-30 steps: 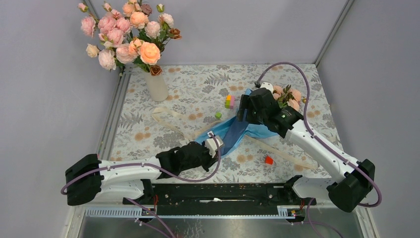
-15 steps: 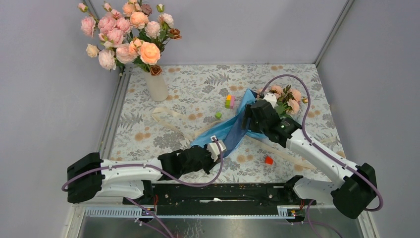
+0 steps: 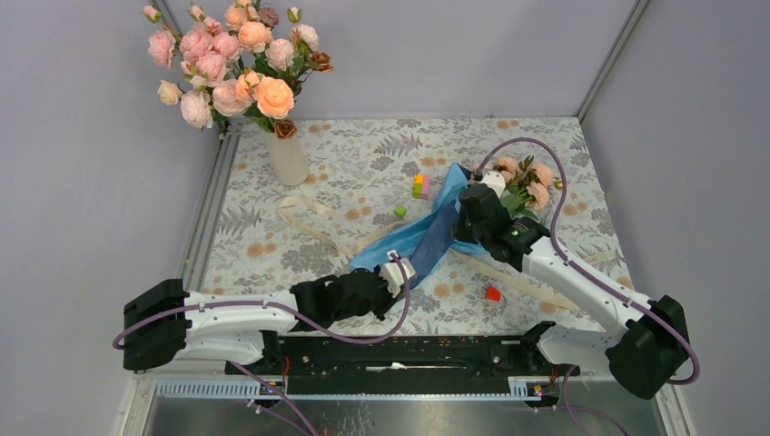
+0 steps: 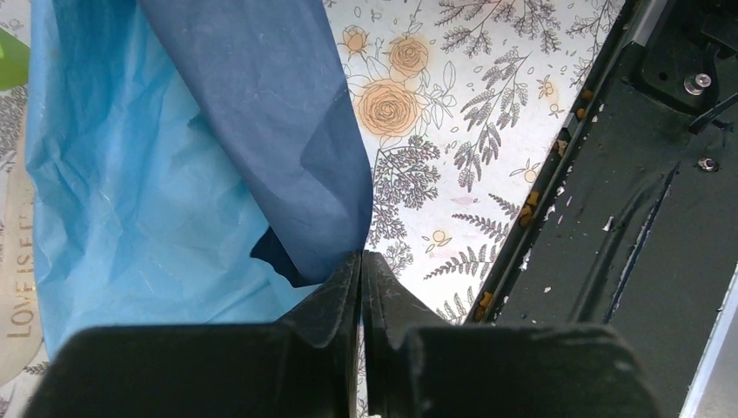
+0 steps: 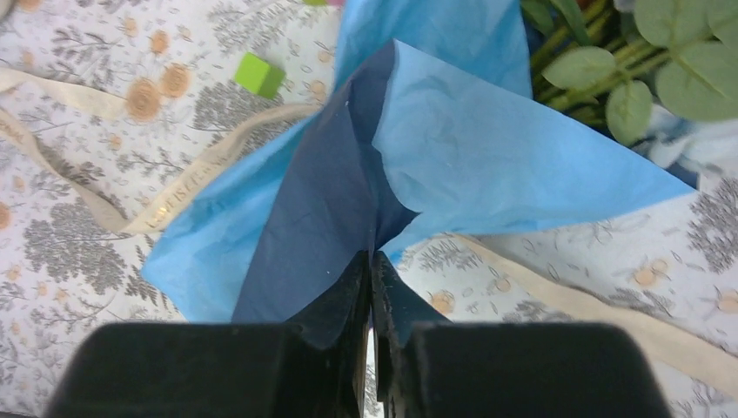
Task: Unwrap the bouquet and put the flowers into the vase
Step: Unfold the wrapping paper at the center of the board.
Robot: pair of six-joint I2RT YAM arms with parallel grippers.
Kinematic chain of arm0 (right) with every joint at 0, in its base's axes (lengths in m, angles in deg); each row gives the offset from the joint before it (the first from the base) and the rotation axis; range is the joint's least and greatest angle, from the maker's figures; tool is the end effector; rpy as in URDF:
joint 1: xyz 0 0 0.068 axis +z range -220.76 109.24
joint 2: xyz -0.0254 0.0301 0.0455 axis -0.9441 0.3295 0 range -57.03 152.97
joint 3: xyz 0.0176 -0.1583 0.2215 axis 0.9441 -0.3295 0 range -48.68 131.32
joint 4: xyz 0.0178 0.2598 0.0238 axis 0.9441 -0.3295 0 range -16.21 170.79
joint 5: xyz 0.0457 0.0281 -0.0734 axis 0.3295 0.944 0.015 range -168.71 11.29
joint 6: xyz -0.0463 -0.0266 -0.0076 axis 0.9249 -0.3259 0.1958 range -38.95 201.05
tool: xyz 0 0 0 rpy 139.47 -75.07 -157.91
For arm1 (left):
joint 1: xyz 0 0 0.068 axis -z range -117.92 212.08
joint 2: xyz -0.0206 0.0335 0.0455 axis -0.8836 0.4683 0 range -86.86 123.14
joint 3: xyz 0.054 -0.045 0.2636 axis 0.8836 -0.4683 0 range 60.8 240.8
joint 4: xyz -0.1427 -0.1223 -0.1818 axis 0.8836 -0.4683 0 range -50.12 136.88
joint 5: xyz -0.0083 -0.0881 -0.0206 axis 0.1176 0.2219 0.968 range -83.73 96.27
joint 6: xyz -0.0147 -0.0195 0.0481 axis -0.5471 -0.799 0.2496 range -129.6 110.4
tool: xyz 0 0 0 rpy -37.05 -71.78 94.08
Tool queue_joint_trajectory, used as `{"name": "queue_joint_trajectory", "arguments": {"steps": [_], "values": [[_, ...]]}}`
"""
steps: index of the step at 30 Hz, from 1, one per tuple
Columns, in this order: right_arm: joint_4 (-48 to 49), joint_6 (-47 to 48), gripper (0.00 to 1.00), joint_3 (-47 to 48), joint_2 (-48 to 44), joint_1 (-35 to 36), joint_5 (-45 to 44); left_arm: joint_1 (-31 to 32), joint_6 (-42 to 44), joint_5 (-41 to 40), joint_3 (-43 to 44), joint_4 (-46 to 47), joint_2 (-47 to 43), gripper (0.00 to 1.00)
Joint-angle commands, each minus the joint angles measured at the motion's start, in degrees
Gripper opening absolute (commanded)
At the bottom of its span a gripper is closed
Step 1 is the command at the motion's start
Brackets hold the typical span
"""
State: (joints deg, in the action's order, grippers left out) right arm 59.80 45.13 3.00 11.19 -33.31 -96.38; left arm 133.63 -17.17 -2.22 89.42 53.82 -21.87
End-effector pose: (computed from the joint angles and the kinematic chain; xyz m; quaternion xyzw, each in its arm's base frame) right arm 0.2127 0.1494 0.2807 0.0560 0.8872 0.1505 0.4326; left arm 0.0797 -0.2225 0.2021 0.4246 0.7502 -0.2711 0.4284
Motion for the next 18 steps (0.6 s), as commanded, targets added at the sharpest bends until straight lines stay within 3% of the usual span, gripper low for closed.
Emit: {"name": "queue_joint_trajectory", "arguments": {"steps": [1,6,8,12,18], "values": [[-8.54,-2.58,0.06,-2.22,-5.35,0.33,-4.11,0.35,-1.66,-1.61,3.46,0.85,-0.72,0.11],[-17.19,-5.99,0.03,-6.03,-13.73,0.26,-4.36,0.35,-4.67,-0.04,5.07,0.91,-2.92,0.64],[-21.99,-6.99,0.02,-5.45,-15.62,0.33,-4.4,0.35,-5.89,1.12,6.01,1.26,-4.61,0.77],[-32.42,-9.14,0.03,-3.31,-17.14,0.28,-6.02,0.02,-9.55,1.55,8.94,2.27,-5.24,0.89],[-41.39,-13.47,0.06,-2.46,-18.5,0.34,-5.91,-1.41,-17.02,2.06,16.67,1.95,6.5,0.88]]}}
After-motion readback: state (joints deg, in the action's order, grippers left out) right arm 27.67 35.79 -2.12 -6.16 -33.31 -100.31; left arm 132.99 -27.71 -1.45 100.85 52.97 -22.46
